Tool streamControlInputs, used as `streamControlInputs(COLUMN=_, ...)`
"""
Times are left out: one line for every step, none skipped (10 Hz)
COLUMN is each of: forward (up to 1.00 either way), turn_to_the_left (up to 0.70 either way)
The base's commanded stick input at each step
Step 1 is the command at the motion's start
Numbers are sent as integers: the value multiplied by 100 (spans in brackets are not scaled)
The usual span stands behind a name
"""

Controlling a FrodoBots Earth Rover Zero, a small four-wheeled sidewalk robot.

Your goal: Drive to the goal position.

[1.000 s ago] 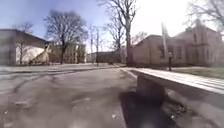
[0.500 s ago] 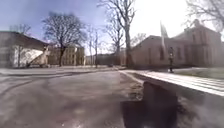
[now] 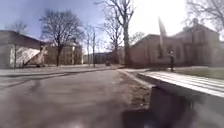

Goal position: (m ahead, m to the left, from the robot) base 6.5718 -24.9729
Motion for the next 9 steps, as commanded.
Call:
streamControlInputs(forward=85, turn_to_the_left=0)
streamControlInputs(forward=85, turn_to_the_left=0)
streamControlInputs(forward=85, turn_to_the_left=0)
streamControlInputs(forward=85, turn_to_the_left=0)
streamControlInputs(forward=85, turn_to_the_left=0)
streamControlInputs(forward=85, turn_to_the_left=0)
streamControlInputs(forward=85, turn_to_the_left=0)
streamControlInputs(forward=85, turn_to_the_left=0)
streamControlInputs(forward=85, turn_to_the_left=0)
